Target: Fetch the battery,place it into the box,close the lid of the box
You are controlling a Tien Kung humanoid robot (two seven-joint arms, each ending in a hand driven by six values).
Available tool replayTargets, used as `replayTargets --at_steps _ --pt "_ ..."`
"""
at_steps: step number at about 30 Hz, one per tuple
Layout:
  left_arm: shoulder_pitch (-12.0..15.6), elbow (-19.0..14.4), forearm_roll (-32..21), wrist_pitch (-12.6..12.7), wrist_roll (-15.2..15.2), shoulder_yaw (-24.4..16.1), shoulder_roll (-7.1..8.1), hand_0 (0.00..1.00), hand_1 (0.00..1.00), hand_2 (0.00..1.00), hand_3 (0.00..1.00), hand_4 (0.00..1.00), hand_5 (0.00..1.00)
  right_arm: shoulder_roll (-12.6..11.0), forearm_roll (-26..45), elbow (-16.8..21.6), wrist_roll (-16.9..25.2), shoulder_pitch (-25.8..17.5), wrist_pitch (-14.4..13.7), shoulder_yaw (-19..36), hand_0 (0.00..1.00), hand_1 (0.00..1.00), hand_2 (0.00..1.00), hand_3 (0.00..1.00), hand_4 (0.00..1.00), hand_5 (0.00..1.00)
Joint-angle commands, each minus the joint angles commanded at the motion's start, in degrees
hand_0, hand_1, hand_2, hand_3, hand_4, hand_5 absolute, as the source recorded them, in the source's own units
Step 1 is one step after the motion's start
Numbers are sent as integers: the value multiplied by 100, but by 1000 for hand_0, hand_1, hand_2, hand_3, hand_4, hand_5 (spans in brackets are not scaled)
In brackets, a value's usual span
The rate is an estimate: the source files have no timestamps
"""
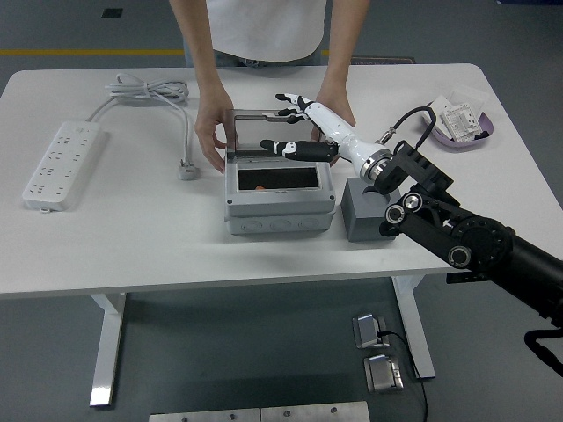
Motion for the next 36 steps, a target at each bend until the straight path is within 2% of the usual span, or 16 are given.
replayTargets --at_steps 3,5,6,7,17,18,26,32,36 --pt "-1 1 18 -6 6 -15 0 627 692 627 623 668 61 -71 72 120 -20 92 95 58 848 752 781 925 840 610" --pt "-13 2 31 -12 7 -19 -1 627 692 627 623 668 61 -59 104 12 -8 217 113 14 848 752 781 925 840 610" --pt "-20 3 38 -14 7 -22 0 626 692 626 624 667 55 -46 124 -67 2 291 119 -18 749 674 703 814 840 620" --pt "-26 3 43 -16 7 -24 0 626 692 626 624 667 55 -33 142 -140 12 353 123 -48 749 674 703 814 840 620" --pt "-119 0 262 -52 59 -153 48 626 693 626 622 667 54 256 870 -1359 331 1213 122 -848 728 656 689 800 843 621" --pt "-137 0 274 -57 59 -152 52 626 692 626 622 665 54 297 984 -1526 376 1289 128 -976 731 658 689 795 815 595" --pt "-210 1 402 -85 78 -210 76 626 692 625 623 664 52 489 1540 -2362 584 1576 177 -1553 742 663 689 795 808 594" --pt "-215 -1 482 -95 99 -267 92 625 691 625 623 663 50 529 1638 -2426 622 1549 187 -1710 763 671 691 796 802 601" --pt "-183 -2 463 -90 101 -266 94 625 691 625 623 663 50 430 1494 -2110 550 1422 169 -1751 786 689 700 798 794 610"
